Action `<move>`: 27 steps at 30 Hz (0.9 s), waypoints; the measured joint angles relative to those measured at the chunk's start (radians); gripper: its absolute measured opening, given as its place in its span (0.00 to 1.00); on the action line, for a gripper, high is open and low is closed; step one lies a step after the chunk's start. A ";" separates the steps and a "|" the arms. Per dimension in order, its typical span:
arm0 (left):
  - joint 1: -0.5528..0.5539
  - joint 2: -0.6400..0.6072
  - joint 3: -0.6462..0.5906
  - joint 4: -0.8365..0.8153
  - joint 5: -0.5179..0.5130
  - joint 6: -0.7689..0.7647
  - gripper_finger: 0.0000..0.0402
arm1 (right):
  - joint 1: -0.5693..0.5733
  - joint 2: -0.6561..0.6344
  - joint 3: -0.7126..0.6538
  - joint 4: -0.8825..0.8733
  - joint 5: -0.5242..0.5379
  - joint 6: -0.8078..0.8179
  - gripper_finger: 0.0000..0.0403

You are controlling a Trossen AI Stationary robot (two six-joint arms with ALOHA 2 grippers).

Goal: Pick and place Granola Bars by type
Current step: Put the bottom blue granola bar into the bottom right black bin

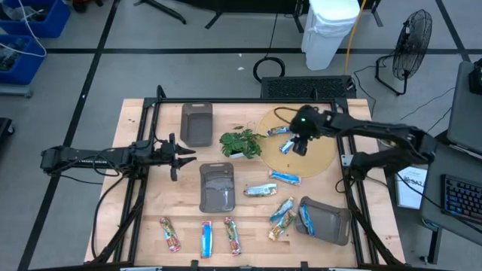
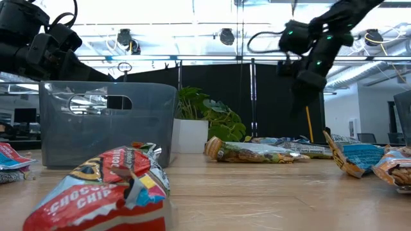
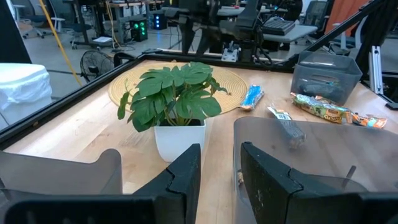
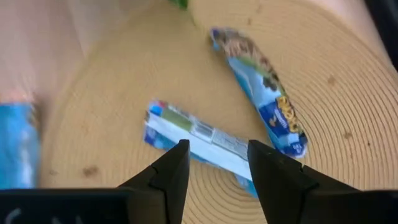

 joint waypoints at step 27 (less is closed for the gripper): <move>0.000 0.000 0.000 -0.023 0.000 0.000 0.29 | 0.009 0.249 0.072 -0.081 0.086 -0.051 0.38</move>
